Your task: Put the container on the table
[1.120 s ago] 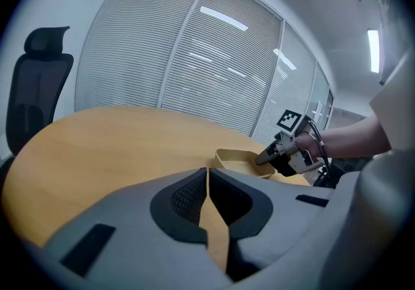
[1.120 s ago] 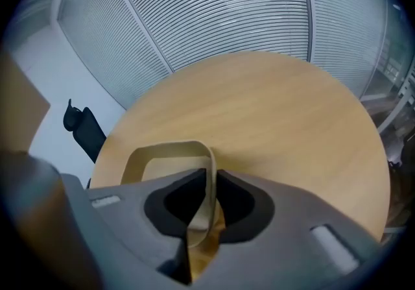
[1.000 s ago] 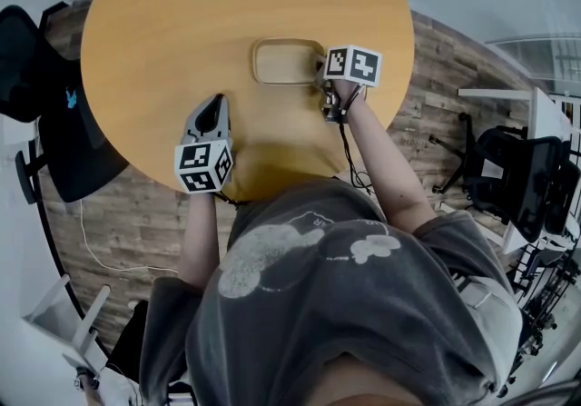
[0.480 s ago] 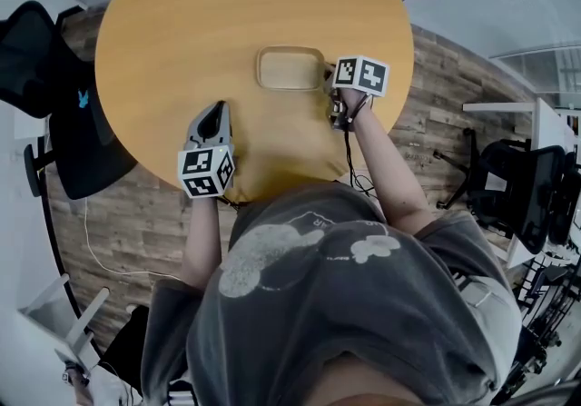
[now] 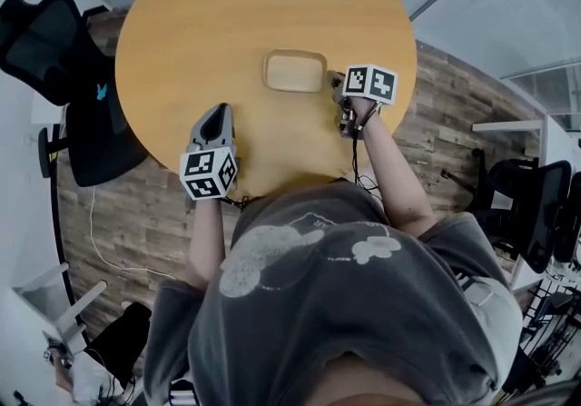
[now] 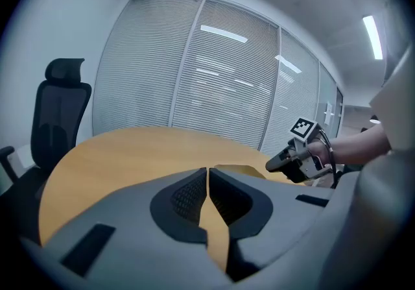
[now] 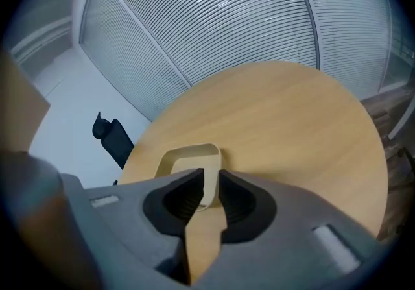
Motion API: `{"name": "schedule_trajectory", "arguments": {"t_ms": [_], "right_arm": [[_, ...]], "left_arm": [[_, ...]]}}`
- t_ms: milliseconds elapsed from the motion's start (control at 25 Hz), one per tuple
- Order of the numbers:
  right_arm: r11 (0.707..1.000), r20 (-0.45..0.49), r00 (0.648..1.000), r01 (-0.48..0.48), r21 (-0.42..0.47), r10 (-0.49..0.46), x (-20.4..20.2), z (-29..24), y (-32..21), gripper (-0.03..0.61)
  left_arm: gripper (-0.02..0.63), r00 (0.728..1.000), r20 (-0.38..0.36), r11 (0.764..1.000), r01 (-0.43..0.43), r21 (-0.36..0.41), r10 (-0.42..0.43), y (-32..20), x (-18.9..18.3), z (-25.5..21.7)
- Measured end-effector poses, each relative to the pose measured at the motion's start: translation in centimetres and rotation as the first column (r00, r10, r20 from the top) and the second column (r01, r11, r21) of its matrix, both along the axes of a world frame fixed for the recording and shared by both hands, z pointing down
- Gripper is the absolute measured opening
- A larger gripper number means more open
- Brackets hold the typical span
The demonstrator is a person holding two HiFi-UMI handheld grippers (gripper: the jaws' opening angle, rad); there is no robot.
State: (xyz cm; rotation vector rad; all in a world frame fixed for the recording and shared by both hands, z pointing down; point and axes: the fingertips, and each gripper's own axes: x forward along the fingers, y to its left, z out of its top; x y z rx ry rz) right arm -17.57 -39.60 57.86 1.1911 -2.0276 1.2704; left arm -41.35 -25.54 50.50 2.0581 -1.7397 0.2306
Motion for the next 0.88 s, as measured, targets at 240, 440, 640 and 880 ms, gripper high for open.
{"name": "schedule_trajectory", "arguments": {"t_ms": [240, 440, 640, 880], "right_arm": [[0.998, 0.027, 0.998, 0.051, 0.026, -0.051, 1.3, -1.3, 0.9, 0.072], [0.993, 0.053, 0.993, 0.105, 0.044, -0.108, 2.3, -2.1, 1.4, 0.071], [0.985, 0.087, 0.982, 0.165, 0.053, -0.169, 4.1, -2.4, 2.3, 0.071], [0.967, 0.129, 0.959, 0.248, 0.056, -0.254, 6.4, -2.6, 4.2, 0.066]], "left_arm": [[0.009, 0.999, 0.012, 0.999, 0.051, 0.017, -0.051, 1.8, 1.9, -1.0], [0.009, 0.996, 0.022, 0.995, 0.09, 0.036, -0.09, 2.9, 3.9, -1.7], [0.009, 0.992, 0.03, 0.992, 0.122, 0.035, -0.123, 4.1, 7.0, -1.7], [0.009, 0.986, 0.042, 0.987, 0.159, 0.023, -0.16, 5.4, 11.2, -1.6]]}}
